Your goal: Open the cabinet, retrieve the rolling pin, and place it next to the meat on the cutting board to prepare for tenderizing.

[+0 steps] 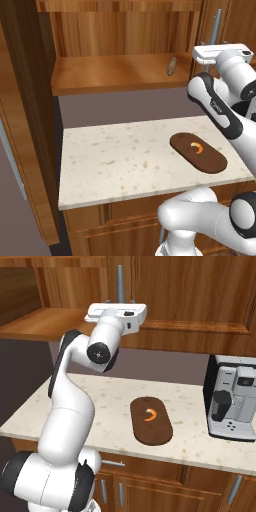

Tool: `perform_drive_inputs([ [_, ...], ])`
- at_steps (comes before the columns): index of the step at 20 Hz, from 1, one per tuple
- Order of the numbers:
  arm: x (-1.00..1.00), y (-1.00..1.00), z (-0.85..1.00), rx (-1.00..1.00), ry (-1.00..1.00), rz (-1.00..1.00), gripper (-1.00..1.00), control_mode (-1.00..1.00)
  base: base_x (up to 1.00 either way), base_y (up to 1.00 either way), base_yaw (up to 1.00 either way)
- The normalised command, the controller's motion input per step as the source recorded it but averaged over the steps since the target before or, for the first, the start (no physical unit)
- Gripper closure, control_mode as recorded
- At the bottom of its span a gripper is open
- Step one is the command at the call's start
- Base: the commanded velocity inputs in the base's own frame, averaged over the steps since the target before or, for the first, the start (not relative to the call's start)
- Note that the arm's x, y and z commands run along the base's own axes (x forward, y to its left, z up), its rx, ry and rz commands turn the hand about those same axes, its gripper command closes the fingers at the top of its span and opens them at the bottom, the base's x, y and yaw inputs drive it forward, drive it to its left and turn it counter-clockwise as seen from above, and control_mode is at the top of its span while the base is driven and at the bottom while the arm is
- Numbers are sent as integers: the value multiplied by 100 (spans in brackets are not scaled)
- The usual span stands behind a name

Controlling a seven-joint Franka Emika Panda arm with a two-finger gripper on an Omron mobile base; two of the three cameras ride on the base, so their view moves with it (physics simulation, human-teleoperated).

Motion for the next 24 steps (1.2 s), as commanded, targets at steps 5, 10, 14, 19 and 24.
perform_drive_inputs([
  [5,50,1,-10,0,0,-1,-100,-100,0,0,0],
  [10,63,0,-9,0,0,-3,-100,-100,0,0,0],
  [14,68,4,-20,-2,3,-5,100,-100,0,0,0],
  [19,61,13,-23,-4,1,-4,100,-100,0,0,0],
  [24,50,21,-21,-5,0,-3,100,-100,0,0,0],
])
